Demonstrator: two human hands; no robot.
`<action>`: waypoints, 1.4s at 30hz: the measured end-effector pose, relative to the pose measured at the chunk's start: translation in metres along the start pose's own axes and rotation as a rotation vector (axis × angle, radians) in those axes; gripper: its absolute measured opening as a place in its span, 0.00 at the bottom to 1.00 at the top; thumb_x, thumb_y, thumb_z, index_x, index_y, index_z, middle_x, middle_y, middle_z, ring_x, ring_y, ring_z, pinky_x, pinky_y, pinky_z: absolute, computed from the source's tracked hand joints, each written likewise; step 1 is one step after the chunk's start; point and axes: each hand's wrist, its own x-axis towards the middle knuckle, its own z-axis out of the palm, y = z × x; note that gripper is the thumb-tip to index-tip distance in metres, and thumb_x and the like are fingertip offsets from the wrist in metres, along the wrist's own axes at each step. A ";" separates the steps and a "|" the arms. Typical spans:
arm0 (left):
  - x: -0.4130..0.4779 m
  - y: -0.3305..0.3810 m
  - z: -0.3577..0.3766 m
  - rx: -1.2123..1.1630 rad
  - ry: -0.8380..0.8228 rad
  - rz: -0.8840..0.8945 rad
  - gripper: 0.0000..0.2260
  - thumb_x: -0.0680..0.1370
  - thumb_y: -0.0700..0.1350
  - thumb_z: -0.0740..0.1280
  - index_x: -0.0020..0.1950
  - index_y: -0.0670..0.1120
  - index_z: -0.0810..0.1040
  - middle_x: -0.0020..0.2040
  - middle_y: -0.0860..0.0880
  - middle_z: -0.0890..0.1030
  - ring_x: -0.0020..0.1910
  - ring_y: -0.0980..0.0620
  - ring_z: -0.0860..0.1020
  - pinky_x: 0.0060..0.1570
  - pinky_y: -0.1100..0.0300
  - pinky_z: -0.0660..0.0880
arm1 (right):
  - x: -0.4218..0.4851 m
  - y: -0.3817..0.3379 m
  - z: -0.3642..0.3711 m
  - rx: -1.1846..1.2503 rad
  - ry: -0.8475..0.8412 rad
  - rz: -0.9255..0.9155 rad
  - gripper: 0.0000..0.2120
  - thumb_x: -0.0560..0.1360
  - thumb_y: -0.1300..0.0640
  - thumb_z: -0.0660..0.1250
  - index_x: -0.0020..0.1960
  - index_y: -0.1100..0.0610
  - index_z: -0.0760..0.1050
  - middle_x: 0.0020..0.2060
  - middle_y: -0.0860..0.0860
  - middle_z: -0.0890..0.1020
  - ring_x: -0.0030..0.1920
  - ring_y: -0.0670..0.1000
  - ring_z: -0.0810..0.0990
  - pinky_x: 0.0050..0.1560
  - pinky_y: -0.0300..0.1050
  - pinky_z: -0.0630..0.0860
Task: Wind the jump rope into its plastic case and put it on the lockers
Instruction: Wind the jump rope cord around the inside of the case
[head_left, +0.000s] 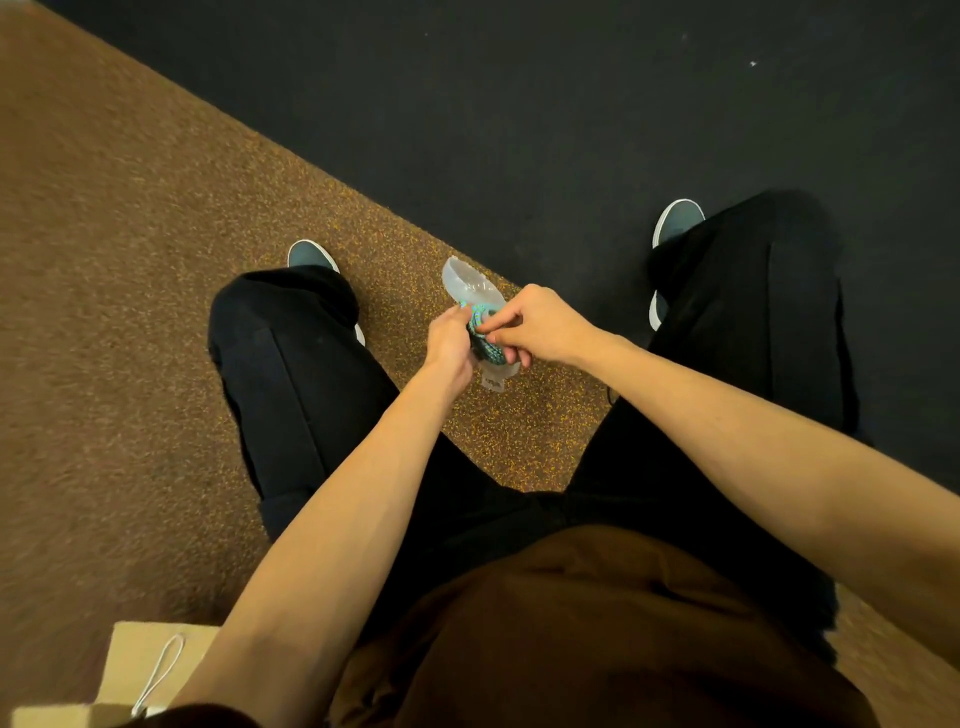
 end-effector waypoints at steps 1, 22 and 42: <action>-0.001 0.001 0.000 -0.004 0.000 0.006 0.10 0.81 0.38 0.54 0.48 0.40 0.74 0.46 0.37 0.78 0.41 0.42 0.77 0.43 0.50 0.75 | 0.000 0.000 0.000 0.012 0.006 0.004 0.10 0.76 0.63 0.68 0.56 0.59 0.82 0.35 0.62 0.84 0.26 0.51 0.77 0.39 0.49 0.81; -0.005 0.002 0.001 -0.023 -0.016 0.026 0.09 0.80 0.35 0.59 0.41 0.41 0.74 0.33 0.45 0.74 0.32 0.50 0.73 0.38 0.56 0.74 | 0.005 0.006 0.000 0.188 -0.043 0.181 0.09 0.73 0.66 0.72 0.46 0.72 0.78 0.31 0.61 0.81 0.20 0.46 0.78 0.23 0.36 0.75; 0.001 0.016 -0.004 -0.215 0.013 -0.101 0.09 0.80 0.39 0.59 0.41 0.41 0.72 0.34 0.45 0.72 0.38 0.47 0.75 0.49 0.43 0.74 | 0.010 0.012 -0.023 0.160 -0.081 0.303 0.16 0.71 0.53 0.76 0.45 0.67 0.81 0.30 0.55 0.82 0.24 0.47 0.80 0.23 0.37 0.69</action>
